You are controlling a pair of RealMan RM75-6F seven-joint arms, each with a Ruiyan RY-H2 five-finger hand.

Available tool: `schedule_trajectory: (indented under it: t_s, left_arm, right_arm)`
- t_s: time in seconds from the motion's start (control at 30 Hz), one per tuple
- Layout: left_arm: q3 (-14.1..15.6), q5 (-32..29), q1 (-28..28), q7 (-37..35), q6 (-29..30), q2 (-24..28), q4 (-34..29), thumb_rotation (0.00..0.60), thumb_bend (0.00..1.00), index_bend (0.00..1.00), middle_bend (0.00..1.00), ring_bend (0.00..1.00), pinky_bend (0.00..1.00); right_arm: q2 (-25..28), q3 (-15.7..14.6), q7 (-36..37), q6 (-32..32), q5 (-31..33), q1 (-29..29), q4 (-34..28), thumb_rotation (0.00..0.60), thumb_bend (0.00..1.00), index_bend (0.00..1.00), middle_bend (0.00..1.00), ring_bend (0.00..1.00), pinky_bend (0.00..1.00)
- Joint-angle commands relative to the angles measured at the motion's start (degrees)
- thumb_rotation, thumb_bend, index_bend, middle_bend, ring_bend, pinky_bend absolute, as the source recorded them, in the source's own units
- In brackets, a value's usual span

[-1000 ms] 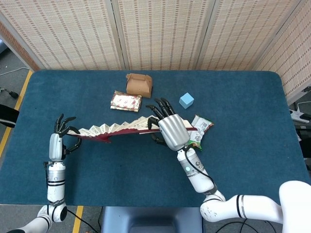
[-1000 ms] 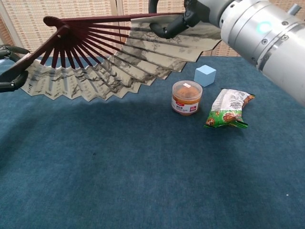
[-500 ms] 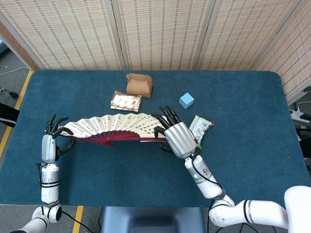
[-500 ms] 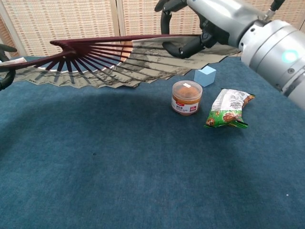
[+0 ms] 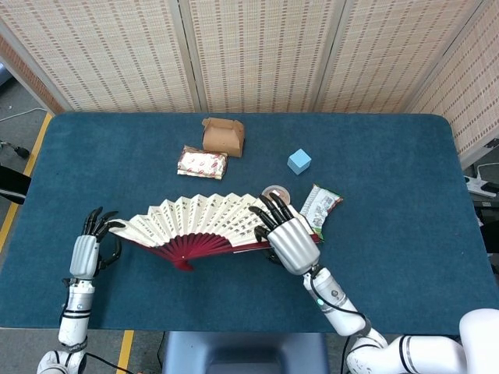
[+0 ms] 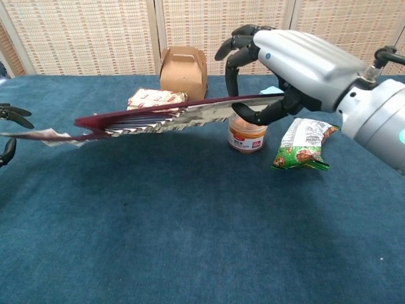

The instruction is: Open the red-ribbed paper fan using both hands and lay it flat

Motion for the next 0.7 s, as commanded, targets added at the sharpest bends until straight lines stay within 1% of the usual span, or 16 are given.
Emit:
schedule_trajectory:
  t_s: [0.03, 0.1, 0.17, 0.23, 0.37, 0.4, 0.47, 0.53, 0.63, 0.7]
  left_arm:
    - [1.39, 0.54, 1.22, 0.48, -1.78, -0.29, 1.76, 0.6, 0.48, 0.0, 0.03, 0.0, 0.02]
    - [1.8, 0.75, 1.32, 1.15, -2.18, -0.1, 2.41, 0.6, 0.47, 0.0, 0.01, 0.0, 0.01]
    - [2.31, 1.1, 1.4, 2.05, -2.53, 0.27, 2.93, 0.6, 0.45, 0.0, 0.0, 0.0, 0.0]
    - [2.93, 1.48, 1.56, 2.93, -3.2, 1.03, 3.28, 0.6, 0.43, 0.0, 0.0, 0.0, 0.0]
    - [3.42, 1.57, 2.11, 3.29, -4.05, 2.86, 3.0, 0.6, 0.43, 0.0, 0.0, 0.0, 0.0]
    - [3.31, 1.36, 2.37, 3.08, -4.13, 3.36, 2.73, 0.6, 0.43, 0.0, 0.0, 0.0, 0.0]
    - [2.99, 0.92, 2.61, 2.45, -4.25, 4.0, 2.19, 0.6, 0.43, 0.0, 0.0, 0.0, 0.0]
    - [2.65, 0.56, 2.75, 1.37, -4.04, 4.67, 1.21, 0.6, 0.42, 0.0, 0.0, 0.0, 0.0]
    - [2.42, 0.4, 3.06, -0.4, -3.0, 5.71, -0.66, 0.6, 0.42, 0.0, 0.0, 0.0, 0.0]
    - [2.32, 0.43, 3.22, -1.59, -2.08, 6.54, -2.25, 0.6, 0.42, 0.0, 0.0, 0.0, 0.0]
  right_arm:
    - [1.27, -1.57, -1.55, -0.32, -0.33, -1.39, -0.76, 0.6, 0.67, 0.37, 0.17, 0.0, 0.01]
    - [2.0, -2.38, -2.52, -0.8, 0.08, -2.22, -1.31, 0.6, 0.67, 0.28, 0.16, 0.0, 0.01]
    - [2.69, -3.02, -3.46, -1.22, 0.43, -2.88, -1.83, 0.6, 0.67, 0.19, 0.15, 0.0, 0.01]
    - [3.72, -3.85, -5.17, -1.88, 0.93, -3.57, -2.63, 0.6, 0.64, 0.1, 0.12, 0.0, 0.0]
    - [5.96, -5.76, -8.97, -2.76, 1.26, -4.92, -4.09, 0.6, 0.57, 0.01, 0.06, 0.0, 0.0]
    - [6.87, -6.46, -10.75, -3.14, 1.66, -5.37, -4.67, 0.6, 0.52, 0.0, 0.04, 0.0, 0.0]
    - [8.34, -7.53, -14.2, -3.8, 2.52, -5.98, -5.85, 0.6, 0.39, 0.0, 0.01, 0.0, 0.0]
    - [9.87, -8.44, -18.0, -4.16, 3.34, -6.61, -7.54, 0.6, 0.24, 0.0, 0.0, 0.0, 0.0]
    - [12.37, -9.55, -22.56, -4.21, 3.8, -7.4, -10.24, 0.6, 0.14, 0.0, 0.0, 0.0, 0.0]
    - [14.26, -10.24, -25.31, -3.61, 3.63, -8.11, -12.0, 0.6, 0.11, 0.0, 0.0, 0.0, 0.0]
